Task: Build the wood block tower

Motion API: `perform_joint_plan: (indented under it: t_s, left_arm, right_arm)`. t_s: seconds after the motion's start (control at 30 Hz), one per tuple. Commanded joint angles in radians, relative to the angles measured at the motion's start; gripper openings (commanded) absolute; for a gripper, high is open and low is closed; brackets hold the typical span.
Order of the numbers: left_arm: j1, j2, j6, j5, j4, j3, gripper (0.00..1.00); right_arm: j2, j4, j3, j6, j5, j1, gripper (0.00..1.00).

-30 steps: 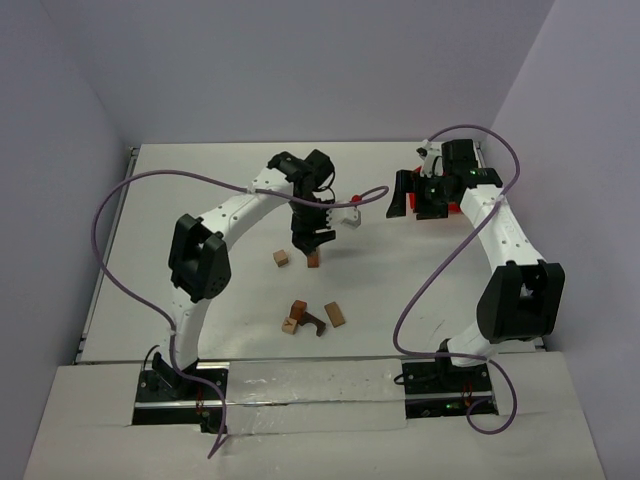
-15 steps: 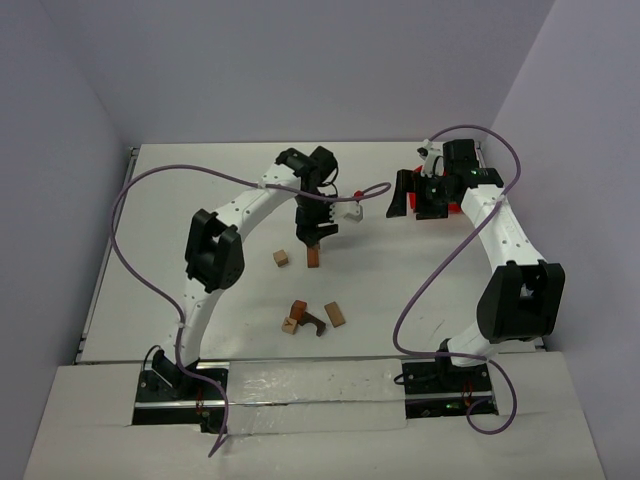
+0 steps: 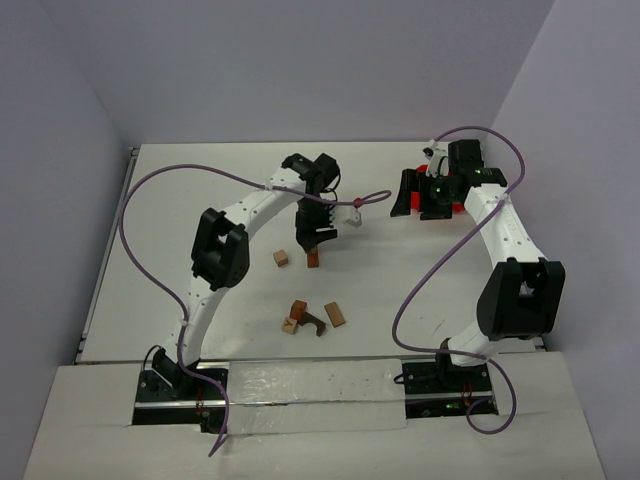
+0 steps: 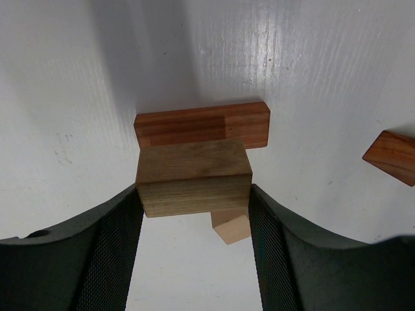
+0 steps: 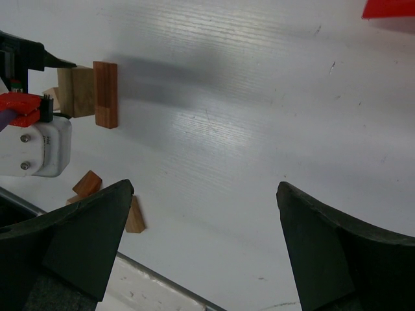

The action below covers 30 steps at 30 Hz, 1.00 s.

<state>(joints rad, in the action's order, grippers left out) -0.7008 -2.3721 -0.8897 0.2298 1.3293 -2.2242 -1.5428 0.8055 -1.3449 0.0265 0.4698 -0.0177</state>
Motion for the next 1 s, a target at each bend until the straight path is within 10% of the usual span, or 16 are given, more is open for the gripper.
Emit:
perform_joint_plan:
  t_s: [0.0, 0.97]
  left_arm:
    - [-0.015, -0.01, 0.015, -0.007, 0.042, -0.042, 0.14]
    - [-0.037, -0.038, 0.041, -0.035, 0.041, -0.031, 0.22]
  right_arm:
    - [0.003, -0.002, -0.042, -0.014, 0.015, -0.004, 1.0]
    - [0.004, -0.008, -0.03, -0.015, 0.023, -0.007, 1.0]
